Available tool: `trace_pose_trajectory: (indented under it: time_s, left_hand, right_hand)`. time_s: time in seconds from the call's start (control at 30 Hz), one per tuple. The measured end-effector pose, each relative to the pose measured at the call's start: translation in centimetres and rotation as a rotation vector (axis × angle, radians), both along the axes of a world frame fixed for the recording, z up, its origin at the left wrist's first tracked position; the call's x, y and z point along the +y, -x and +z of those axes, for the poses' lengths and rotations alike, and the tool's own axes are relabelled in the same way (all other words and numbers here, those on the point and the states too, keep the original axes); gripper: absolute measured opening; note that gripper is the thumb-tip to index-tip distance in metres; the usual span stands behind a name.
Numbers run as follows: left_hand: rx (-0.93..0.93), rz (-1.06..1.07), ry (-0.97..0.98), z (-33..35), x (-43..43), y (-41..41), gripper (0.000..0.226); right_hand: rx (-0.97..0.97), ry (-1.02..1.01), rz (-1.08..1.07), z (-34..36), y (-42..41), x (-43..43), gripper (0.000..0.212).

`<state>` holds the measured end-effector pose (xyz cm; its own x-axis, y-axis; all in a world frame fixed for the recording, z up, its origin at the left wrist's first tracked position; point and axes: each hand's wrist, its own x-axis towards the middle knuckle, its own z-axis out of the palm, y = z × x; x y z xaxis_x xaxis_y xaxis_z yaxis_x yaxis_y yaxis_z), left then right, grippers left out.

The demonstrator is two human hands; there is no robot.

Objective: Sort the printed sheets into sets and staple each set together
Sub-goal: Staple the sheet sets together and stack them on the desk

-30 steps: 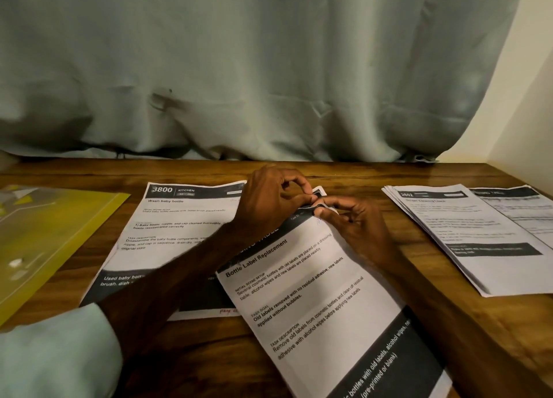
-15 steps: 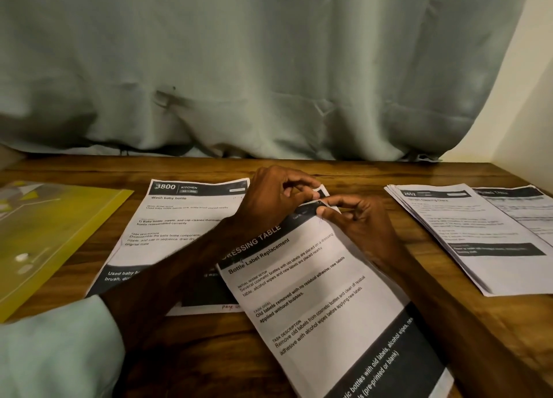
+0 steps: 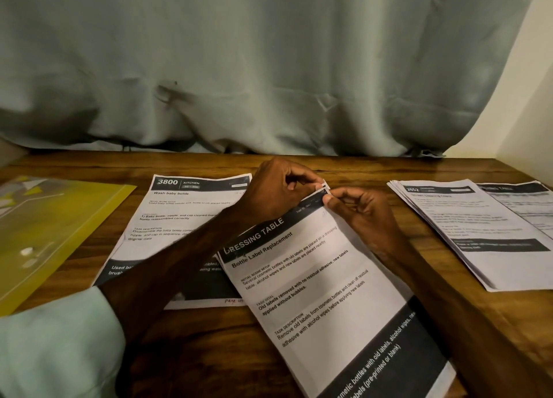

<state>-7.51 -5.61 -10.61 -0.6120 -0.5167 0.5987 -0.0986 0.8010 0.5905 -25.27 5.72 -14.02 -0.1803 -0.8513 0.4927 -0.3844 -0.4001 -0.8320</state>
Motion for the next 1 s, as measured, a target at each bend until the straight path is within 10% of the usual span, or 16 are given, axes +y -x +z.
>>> trace_pose_trajectory:
  time_s: [1.0]
  left_hand:
    - [-0.027,-0.023,-0.225,0.8,0.5,-0.2,0.011]
  right_hand:
    - [-0.161,-0.013,-0.074,0.5,-0.7,-0.1,0.012]
